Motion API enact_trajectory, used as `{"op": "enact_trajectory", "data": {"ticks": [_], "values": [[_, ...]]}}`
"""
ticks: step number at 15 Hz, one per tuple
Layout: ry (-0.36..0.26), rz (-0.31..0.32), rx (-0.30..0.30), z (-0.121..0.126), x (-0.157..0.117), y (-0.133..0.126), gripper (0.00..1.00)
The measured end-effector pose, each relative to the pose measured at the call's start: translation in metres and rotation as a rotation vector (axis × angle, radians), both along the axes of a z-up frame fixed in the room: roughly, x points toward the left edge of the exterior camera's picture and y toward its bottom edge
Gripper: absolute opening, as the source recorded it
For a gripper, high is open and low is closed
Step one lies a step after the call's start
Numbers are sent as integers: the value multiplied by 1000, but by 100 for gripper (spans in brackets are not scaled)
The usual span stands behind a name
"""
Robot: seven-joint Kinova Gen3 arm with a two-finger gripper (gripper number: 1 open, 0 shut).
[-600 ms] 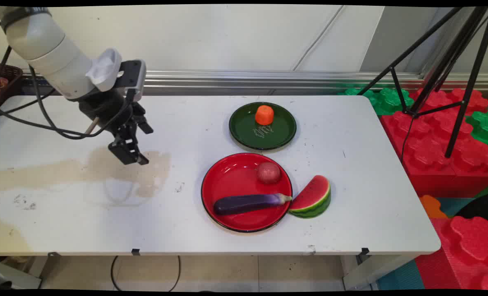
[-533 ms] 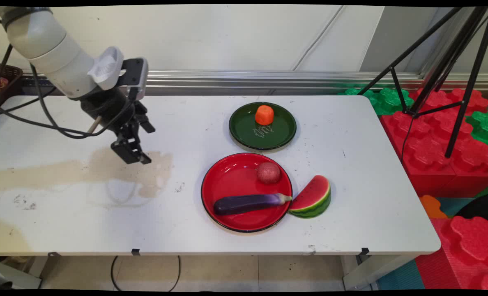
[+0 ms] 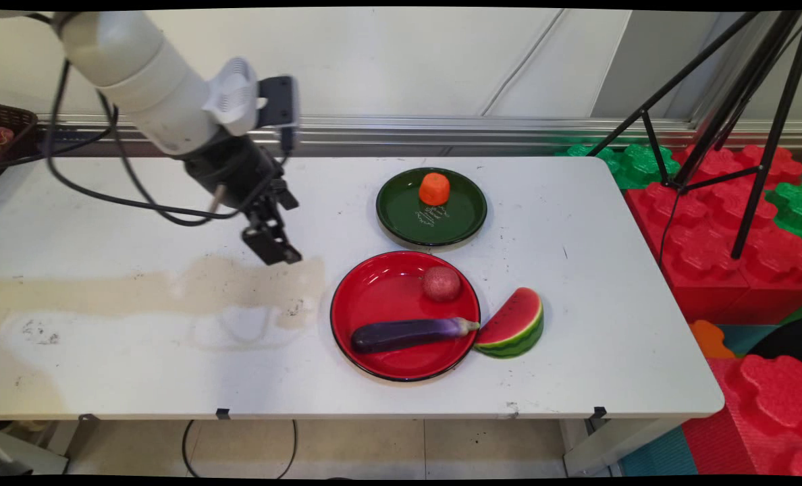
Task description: Pick up the eggplant from the red plate
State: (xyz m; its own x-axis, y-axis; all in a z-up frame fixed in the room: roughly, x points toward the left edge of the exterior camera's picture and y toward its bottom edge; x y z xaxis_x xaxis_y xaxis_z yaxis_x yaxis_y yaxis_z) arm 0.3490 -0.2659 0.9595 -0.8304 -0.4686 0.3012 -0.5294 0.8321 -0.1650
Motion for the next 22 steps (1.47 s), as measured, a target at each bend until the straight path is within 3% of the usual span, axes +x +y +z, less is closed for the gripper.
{"op": "enact_trajectory", "data": {"ticks": [8, 22], "values": [[-23, 57, 24, -33, -90, -12, 100], [-27, 74, 91, -127, -162, -23, 100]]}}
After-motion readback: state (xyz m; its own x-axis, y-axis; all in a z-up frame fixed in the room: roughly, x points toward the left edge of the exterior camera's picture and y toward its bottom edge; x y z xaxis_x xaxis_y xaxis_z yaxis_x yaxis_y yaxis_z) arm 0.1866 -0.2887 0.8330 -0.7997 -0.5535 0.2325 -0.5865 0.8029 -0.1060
